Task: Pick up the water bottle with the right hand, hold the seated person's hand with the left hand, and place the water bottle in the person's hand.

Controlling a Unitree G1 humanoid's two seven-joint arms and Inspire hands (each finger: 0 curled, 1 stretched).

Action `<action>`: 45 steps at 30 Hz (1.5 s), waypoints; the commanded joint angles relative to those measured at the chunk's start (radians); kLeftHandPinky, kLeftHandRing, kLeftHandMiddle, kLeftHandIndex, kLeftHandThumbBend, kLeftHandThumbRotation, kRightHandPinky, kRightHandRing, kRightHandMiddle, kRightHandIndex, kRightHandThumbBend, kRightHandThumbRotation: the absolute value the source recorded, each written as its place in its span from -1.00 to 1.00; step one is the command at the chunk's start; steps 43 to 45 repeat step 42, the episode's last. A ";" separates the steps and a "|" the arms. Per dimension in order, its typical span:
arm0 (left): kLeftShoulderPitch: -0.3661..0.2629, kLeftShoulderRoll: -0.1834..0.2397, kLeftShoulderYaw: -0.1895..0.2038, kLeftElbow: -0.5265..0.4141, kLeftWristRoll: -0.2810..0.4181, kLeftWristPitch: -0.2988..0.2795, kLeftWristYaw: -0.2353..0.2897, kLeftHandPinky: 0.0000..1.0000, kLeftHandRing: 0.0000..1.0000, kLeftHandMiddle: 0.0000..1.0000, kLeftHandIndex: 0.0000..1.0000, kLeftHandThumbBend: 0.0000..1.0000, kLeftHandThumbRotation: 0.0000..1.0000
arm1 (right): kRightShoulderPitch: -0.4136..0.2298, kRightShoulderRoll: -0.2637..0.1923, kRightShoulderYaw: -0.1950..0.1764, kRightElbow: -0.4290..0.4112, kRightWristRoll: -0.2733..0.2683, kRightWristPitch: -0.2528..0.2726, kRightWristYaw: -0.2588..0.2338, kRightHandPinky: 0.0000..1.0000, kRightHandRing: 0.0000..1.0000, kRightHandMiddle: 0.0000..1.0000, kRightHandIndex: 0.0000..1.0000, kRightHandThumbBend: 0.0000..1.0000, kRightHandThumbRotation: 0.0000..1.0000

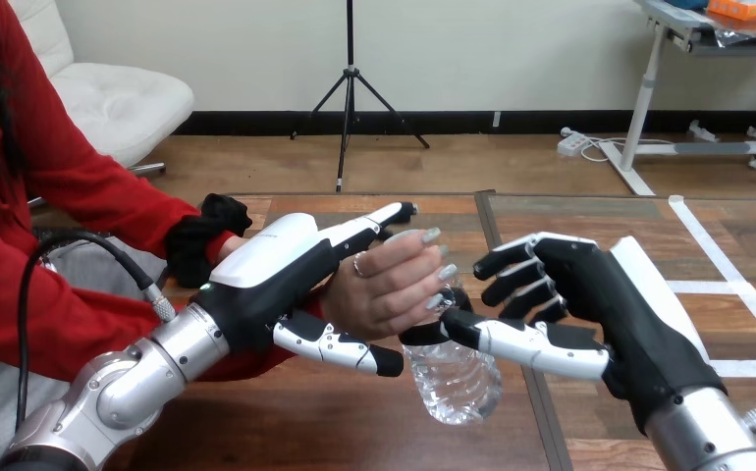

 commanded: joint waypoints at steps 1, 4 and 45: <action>-0.031 0.026 0.001 -0.014 0.023 -0.016 0.046 0.87 0.98 1.00 1.00 1.00 0.44 | -0.011 -0.001 -0.037 -0.052 0.034 -0.044 -0.024 -0.14 0.04 0.15 0.24 0.96 0.00; -0.028 0.029 0.001 -0.013 0.038 -0.014 0.063 0.95 0.99 1.00 1.00 1.00 0.50 | 0.003 -0.004 -0.050 -0.050 0.055 -0.057 -0.025 -0.15 0.03 0.15 0.24 0.96 0.01; 0.014 0.002 0.009 0.088 0.013 -0.118 0.135 1.00 1.00 1.00 1.00 1.00 0.85 | 0.133 0.014 -0.111 0.037 0.170 -0.207 -0.135 -0.16 0.03 0.12 0.23 0.94 0.11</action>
